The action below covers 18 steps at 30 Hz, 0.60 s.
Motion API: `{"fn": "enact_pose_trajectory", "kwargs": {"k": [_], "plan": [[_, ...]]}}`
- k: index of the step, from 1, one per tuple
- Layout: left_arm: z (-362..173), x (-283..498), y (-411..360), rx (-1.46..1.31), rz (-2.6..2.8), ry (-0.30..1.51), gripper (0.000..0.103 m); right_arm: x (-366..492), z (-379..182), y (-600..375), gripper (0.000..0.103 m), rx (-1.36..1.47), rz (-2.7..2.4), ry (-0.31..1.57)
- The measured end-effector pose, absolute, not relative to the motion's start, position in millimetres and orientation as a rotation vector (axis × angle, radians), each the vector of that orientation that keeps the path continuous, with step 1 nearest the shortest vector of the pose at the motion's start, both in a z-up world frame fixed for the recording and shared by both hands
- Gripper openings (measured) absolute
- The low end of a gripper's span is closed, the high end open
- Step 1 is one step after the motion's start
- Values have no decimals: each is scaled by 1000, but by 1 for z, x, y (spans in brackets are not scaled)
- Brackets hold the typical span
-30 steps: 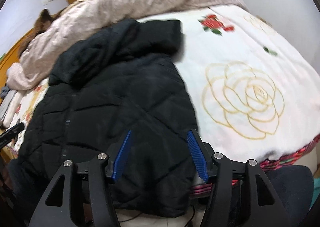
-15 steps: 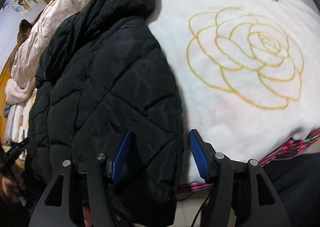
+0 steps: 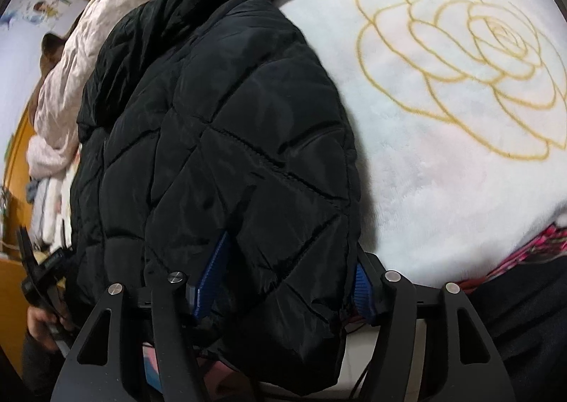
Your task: Fold large clothes
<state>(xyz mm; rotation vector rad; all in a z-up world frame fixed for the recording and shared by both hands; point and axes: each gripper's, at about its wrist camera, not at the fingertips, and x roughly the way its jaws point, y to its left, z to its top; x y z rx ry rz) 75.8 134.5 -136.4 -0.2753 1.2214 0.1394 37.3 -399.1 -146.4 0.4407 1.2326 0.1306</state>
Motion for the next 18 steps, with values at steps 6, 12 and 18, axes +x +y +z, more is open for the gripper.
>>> {"fn": "enact_pose_trajectory", "kwargs": {"k": [6, 12, 18], "plan": [[-99, 69, 114, -213, 13, 1142, 18, 38, -105, -388, 13, 435, 241, 1149], [-13, 44, 121, -277, -103, 939, 16, 20, -24, -392, 12, 447, 357, 971], [32, 3, 130, -359, -159, 846, 16, -34, 18, -407, 12, 506, 420, 869]]}}
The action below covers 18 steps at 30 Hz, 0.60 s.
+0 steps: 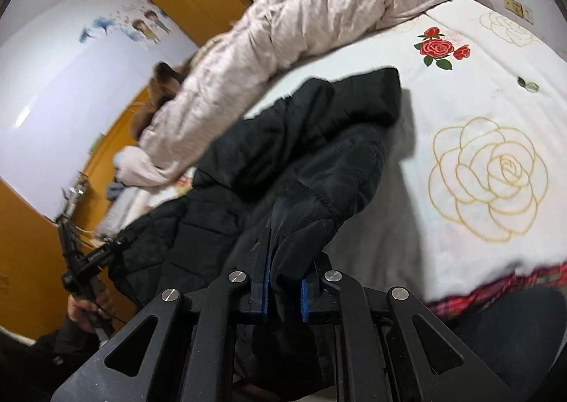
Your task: Fold large clothes
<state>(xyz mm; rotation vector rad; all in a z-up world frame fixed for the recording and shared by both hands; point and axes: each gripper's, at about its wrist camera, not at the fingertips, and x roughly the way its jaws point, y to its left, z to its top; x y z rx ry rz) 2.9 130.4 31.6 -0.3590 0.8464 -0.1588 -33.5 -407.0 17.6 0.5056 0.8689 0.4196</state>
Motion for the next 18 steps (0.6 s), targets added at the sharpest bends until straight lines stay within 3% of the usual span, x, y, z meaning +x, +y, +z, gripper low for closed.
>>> {"fn": "enact_pose_trajectory", "kwargs": {"k": [8, 18], "plan": [[40, 16, 135, -447, -157, 821, 16, -12, 24, -413, 12, 615, 404, 821], [57, 141, 139, -445, -129, 765, 17, 113, 43, -425, 13, 679, 306, 800]]}}
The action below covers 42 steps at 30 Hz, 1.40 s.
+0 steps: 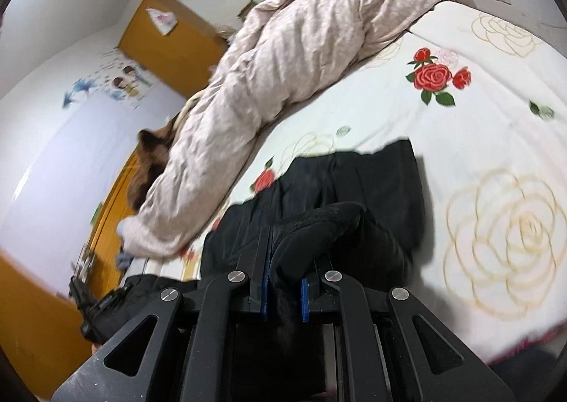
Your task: Fold large clothes
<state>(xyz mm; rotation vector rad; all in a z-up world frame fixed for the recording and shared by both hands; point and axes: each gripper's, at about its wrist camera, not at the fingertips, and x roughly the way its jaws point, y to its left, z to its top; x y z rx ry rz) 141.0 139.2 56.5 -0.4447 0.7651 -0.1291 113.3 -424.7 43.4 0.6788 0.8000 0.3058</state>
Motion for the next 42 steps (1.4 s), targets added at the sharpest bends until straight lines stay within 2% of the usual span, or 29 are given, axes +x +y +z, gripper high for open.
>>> {"fn": "enact_pose_trajectory", "kwargs": {"k": [7, 8, 13, 15, 16, 17, 18, 19, 22, 25, 29, 32, 38, 42], "plan": [[1, 250, 135, -445, -85, 879, 19, 232, -2, -424, 17, 676, 232, 962], [-11, 262, 135, -448, -73, 904, 23, 243, -11, -423, 18, 682, 219, 993], [-50, 291, 138, -515, -73, 967, 26, 277, -43, -426, 24, 739, 206, 1077], [-50, 292, 141, -541, -92, 964, 29, 273, -38, -435, 33, 796, 247, 1058], [-48, 291, 144, -556, -101, 959, 31, 271, -33, -438, 45, 822, 269, 1043], [-43, 290, 146, -570, -109, 952, 37, 267, -26, -443, 63, 849, 297, 1017], [-38, 290, 148, -582, -117, 942, 46, 264, -19, -447, 72, 868, 314, 990], [-33, 289, 150, -595, -125, 926, 50, 258, -9, -452, 78, 890, 328, 951], [-11, 284, 157, -609, -114, 851, 67, 243, 13, -456, 79, 904, 324, 880], [15, 276, 166, -596, -85, 755, 74, 225, 34, -440, 79, 765, 284, 819], [34, 264, 164, -564, -87, 731, 76, 208, 54, -421, 79, 551, 193, 722], [30, 252, 139, -504, -159, 756, 76, 204, 50, -403, 79, 469, 173, 725], [-22, 248, 61, -378, -315, 906, 76, 211, -10, -334, 79, 240, 241, 885], [-55, 269, 34, -267, -284, 941, 76, 240, -54, -326, 78, 110, 142, 945]]}}
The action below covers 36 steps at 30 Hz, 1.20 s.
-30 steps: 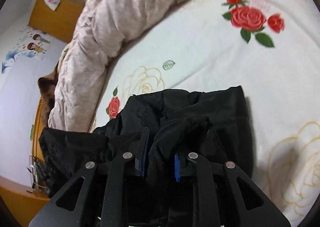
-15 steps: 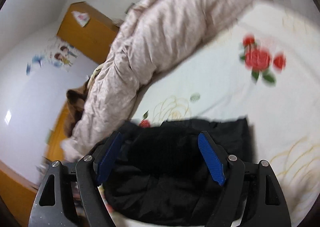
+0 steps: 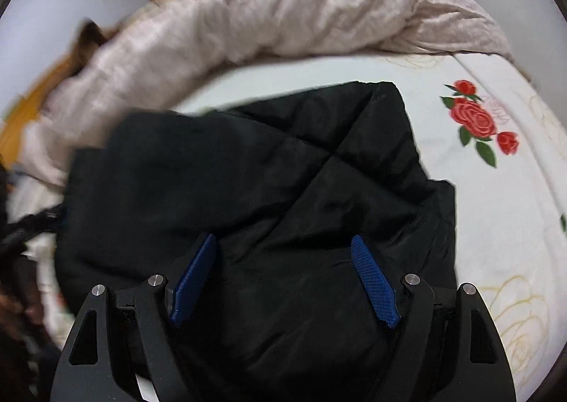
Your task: Fold large clothes
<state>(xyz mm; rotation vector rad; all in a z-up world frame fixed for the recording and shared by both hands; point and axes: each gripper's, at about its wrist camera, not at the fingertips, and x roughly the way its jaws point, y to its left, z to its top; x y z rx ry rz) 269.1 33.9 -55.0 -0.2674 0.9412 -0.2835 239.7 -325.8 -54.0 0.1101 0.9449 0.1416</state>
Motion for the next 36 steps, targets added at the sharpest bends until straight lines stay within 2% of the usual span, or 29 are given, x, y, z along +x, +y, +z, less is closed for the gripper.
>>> {"fn": "enact_pose_trajectory", "kwargs": {"k": [5, 8, 13, 18, 28, 32, 36], "plan": [[-67, 291, 30, -214, -238, 939, 76, 266, -74, -337, 80, 86, 110, 952], [-49, 291, 29, -199, -236, 945, 76, 267, -59, -337, 80, 102, 87, 977], [-29, 311, 41, -84, -171, 863, 76, 275, -34, -342, 80, 127, 81, 914], [-73, 346, 63, -23, -57, 940, 77, 312, -74, -353, 80, 151, 32, 1018], [-105, 340, 66, -60, -6, 863, 78, 326, -106, -353, 80, 120, -21, 986], [-99, 344, 65, -46, -2, 894, 78, 326, -100, -352, 80, 122, -27, 992], [-62, 334, 70, -80, -4, 867, 77, 309, -58, -355, 79, 134, -33, 931]]}}
